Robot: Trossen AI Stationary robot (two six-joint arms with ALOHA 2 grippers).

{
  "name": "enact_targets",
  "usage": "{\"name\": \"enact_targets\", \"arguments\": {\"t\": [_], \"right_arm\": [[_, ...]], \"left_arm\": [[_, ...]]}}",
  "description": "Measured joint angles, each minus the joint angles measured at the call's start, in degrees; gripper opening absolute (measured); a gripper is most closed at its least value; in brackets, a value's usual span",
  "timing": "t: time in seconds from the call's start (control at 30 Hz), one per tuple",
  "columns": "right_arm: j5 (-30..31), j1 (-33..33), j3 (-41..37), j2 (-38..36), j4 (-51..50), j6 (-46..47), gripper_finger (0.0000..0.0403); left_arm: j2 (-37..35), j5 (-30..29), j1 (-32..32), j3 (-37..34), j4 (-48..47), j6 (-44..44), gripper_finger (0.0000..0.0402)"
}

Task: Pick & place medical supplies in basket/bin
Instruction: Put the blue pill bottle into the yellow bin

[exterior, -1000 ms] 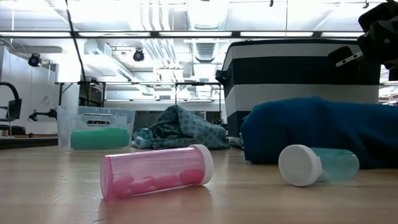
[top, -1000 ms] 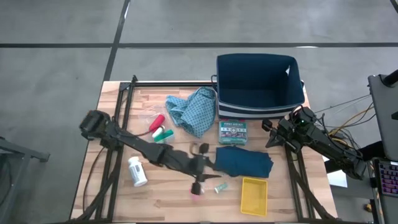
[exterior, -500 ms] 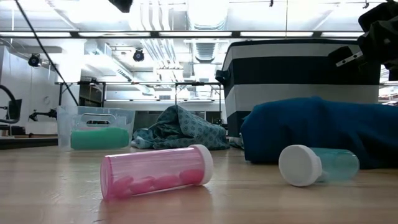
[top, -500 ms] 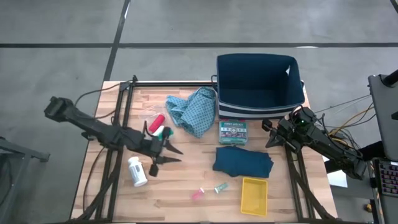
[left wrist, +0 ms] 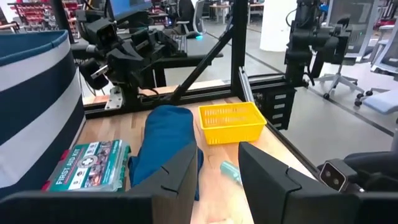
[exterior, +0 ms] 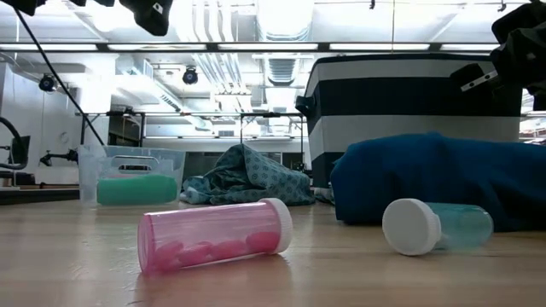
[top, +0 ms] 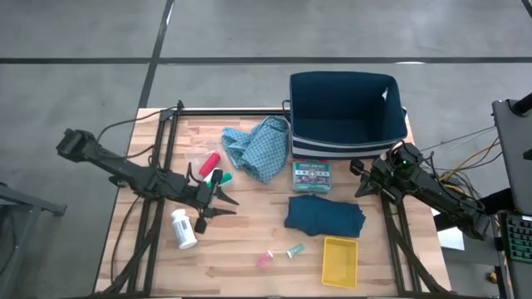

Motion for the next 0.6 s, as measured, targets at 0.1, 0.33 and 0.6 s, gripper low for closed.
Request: {"name": "enact_targets", "arguments": {"t": [0.1, 0.33, 0.6], "right_arm": [[0.00, 0.00, 0.00, 0.00, 0.00, 0.00, 0.0008], [0.00, -0.02, 0.00, 0.00, 0.00, 0.00, 0.0008], [0.00, -0.02, 0.00, 0.00, -0.02, 0.00, 0.0008]], "left_arm": [[0.00, 0.00, 0.00, 0.23, 0.52, -0.12, 0.0120], [0.00, 0.00, 0.00, 0.03, -0.01, -1.65, 0.0120], [0.00, 0.00, 0.00, 0.06, -0.20, -1.67, 0.0120]]}}
